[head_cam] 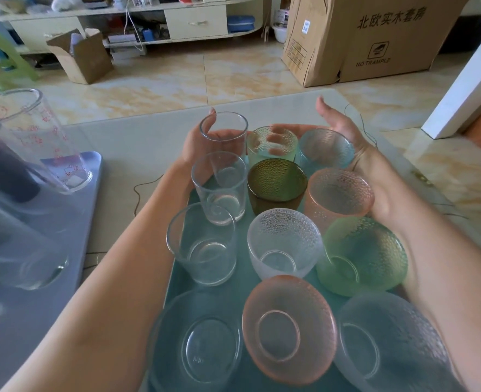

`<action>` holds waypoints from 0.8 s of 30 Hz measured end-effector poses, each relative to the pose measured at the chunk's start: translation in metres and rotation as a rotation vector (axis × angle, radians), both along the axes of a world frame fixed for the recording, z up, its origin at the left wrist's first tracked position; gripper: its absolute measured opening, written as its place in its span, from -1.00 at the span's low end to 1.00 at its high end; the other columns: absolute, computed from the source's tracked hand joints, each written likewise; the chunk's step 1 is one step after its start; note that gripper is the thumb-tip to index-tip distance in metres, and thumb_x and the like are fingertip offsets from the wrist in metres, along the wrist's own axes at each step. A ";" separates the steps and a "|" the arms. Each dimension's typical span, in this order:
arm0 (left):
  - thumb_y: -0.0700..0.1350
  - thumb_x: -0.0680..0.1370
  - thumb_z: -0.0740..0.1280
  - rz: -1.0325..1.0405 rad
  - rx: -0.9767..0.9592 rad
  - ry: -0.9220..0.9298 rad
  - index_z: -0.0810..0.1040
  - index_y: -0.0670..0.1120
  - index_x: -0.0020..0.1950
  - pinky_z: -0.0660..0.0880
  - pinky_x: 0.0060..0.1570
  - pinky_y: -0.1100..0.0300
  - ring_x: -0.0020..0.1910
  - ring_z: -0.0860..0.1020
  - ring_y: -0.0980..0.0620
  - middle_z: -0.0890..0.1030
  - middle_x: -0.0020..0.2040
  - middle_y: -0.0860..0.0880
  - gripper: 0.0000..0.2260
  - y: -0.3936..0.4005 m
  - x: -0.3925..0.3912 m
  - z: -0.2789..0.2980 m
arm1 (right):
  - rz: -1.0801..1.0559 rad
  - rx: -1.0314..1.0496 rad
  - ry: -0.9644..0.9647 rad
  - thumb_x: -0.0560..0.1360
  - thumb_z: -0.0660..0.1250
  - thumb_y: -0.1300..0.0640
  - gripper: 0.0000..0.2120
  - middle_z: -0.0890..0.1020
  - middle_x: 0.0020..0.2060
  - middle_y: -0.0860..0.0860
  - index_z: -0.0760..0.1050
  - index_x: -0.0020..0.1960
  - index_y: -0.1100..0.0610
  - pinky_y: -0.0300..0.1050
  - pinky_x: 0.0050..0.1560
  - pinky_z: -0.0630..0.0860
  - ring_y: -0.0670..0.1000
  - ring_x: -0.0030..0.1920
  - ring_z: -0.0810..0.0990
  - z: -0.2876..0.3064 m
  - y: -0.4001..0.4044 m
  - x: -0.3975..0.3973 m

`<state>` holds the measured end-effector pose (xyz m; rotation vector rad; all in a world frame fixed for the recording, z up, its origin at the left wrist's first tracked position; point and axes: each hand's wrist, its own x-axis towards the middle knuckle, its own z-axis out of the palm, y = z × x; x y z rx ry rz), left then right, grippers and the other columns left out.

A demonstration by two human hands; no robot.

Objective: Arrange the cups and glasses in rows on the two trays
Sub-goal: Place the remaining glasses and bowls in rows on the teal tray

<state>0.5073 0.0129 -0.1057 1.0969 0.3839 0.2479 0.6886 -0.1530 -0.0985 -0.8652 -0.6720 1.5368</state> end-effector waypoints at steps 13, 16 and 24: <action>0.08 0.65 -0.09 0.238 0.128 -0.064 0.50 -0.12 0.10 0.39 0.18 0.18 0.00 0.54 0.03 0.57 -0.01 -0.08 -0.57 -0.025 -0.034 -0.003 | -0.403 0.012 -0.169 0.57 -0.23 -0.28 -0.19 0.71 -0.06 0.08 0.66 0.00 0.23 -0.22 -0.16 0.61 -0.01 -0.06 0.69 -0.004 -0.033 -0.018; 0.05 0.65 -0.10 0.252 0.112 -0.072 0.48 -0.14 0.09 0.41 0.13 0.23 0.01 0.52 0.03 0.55 -0.01 -0.10 -0.57 -0.032 -0.036 0.001 | -0.401 -0.004 -0.162 0.57 -0.19 -0.27 -0.21 0.71 -0.10 0.10 0.68 -0.03 0.22 -0.16 -0.13 0.64 0.02 -0.11 0.70 -0.003 -0.036 -0.024; 0.10 0.64 -0.13 0.274 0.078 -0.012 0.22 -0.13 0.48 0.41 0.07 0.19 0.20 0.40 0.03 0.50 0.10 0.01 -0.50 -0.042 -0.056 0.013 | -0.527 -0.155 -0.284 0.59 -0.15 -0.26 -0.25 0.73 -0.22 0.08 0.70 -0.12 0.17 -0.20 -0.20 0.63 0.00 -0.19 0.71 0.010 -0.052 -0.041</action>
